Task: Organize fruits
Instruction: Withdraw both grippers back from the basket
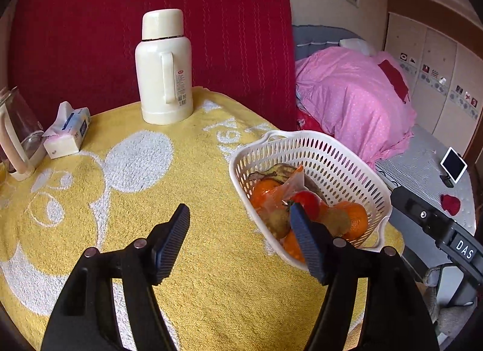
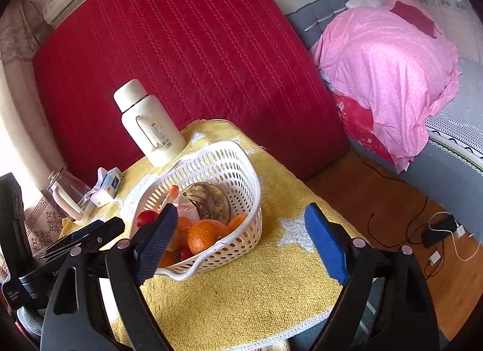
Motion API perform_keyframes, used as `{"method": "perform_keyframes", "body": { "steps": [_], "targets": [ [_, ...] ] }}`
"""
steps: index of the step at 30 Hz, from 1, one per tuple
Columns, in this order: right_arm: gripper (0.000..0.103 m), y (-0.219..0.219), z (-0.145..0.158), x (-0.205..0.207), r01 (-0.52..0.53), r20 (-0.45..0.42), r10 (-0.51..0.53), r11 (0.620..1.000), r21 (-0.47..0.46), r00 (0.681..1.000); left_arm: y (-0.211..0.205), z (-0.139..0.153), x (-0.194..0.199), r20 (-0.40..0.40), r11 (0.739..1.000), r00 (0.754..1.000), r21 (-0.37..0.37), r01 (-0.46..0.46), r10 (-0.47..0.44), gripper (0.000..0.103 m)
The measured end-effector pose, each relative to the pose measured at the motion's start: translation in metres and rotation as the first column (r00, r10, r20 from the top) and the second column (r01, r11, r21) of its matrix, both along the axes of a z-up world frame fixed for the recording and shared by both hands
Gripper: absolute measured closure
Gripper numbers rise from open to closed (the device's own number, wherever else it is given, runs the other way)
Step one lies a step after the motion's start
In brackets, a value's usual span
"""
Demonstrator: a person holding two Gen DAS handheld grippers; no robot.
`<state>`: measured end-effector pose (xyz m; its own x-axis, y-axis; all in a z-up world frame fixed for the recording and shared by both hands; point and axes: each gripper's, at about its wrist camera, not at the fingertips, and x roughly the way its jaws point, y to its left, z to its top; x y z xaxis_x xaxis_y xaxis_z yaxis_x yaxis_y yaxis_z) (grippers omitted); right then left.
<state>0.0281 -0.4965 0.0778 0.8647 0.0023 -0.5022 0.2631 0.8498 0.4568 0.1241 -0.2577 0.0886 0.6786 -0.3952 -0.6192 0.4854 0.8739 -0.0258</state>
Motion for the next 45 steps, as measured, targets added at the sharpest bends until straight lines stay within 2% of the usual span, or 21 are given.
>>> {"method": "perform_keyframes", "body": {
  "steps": [3, 7, 12, 17, 27, 37, 39, 45],
  "targets": [
    [0.009, 0.003, 0.001, -0.001, -0.006, -0.003, 0.006, 1.000, -0.008, 1.000, 0.001, 0.001, -0.015, 0.085, 0.997, 0.996, 0.070, -0.040, 0.034, 0.016],
    [0.008, 0.013, 0.003, 0.000, -0.031, -0.017, 0.031, 0.999, -0.045, 0.999, -0.001, -0.002, -0.029, 0.148, 0.987, 0.988, 0.147, -0.061, 0.039, 0.013],
    [0.007, 0.030, 0.006, 0.001, -0.048, -0.030, 0.045, 0.991, -0.121, 0.999, -0.003, -0.007, -0.038, 0.169, 0.979, 0.985, 0.196, -0.060, 0.027, 0.013],
    [0.004, 0.041, 0.005, 0.001, -0.080, -0.039, 0.074, 0.982, -0.174, 0.996, 0.001, -0.005, -0.044, 0.198, 0.976, 0.979, 0.201, -0.081, 0.041, 0.013],
    [0.003, 0.052, 0.002, 0.003, -0.136, -0.064, 0.125, 0.969, -0.206, 0.990, 0.012, 0.000, -0.055, 0.283, 0.960, 0.954, 0.223, -0.171, 0.104, 0.013],
    [0.003, 0.067, 0.000, 0.005, -0.166, -0.089, 0.146, 0.946, -0.280, 0.985, 0.018, 0.001, -0.057, 0.294, 0.956, 0.948, 0.221, -0.194, 0.124, 0.012],
    [0.003, 0.070, 0.000, 0.005, -0.169, -0.091, 0.149, 0.941, -0.292, 0.985, 0.017, 0.001, -0.057, 0.298, 0.953, 0.946, 0.227, -0.199, 0.127, 0.007],
    [0.003, 0.072, 0.000, 0.006, -0.169, -0.092, 0.147, 0.936, -0.310, 0.985, 0.017, 0.000, -0.058, 0.305, 0.948, 0.942, 0.234, -0.214, 0.138, 0.005]
  ]
}}
